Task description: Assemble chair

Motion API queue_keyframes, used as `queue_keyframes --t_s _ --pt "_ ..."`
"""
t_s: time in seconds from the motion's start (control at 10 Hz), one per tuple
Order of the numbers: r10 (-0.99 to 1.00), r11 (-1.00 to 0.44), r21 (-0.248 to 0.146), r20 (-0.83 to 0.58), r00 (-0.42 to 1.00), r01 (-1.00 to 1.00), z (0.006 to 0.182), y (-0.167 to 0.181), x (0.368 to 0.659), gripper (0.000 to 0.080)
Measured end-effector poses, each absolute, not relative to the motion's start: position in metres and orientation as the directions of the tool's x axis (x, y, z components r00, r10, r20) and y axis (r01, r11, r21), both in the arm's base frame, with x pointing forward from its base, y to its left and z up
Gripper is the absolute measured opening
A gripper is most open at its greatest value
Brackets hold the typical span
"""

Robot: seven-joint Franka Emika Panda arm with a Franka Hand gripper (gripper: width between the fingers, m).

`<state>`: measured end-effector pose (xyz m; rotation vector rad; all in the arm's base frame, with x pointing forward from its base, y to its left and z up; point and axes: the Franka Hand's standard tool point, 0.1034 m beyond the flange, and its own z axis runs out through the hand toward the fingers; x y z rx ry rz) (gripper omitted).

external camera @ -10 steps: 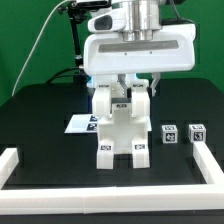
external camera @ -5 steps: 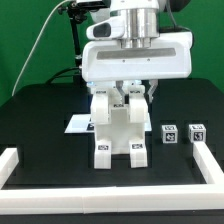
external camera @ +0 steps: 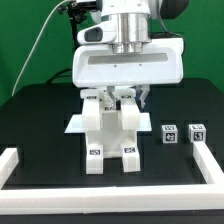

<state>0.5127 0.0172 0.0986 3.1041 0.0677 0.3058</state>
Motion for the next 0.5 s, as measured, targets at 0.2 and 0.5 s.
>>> queue_keyframes --t_s 0.2,0.5 --pt "0.045 -0.999 0.028 0.196 0.98 0.04 0.099 0.0165 0.5203 0.0285" --pt "0.045 -0.999 0.028 0.196 0.98 0.04 0.0984 0.0167 0.5198 0.0493"
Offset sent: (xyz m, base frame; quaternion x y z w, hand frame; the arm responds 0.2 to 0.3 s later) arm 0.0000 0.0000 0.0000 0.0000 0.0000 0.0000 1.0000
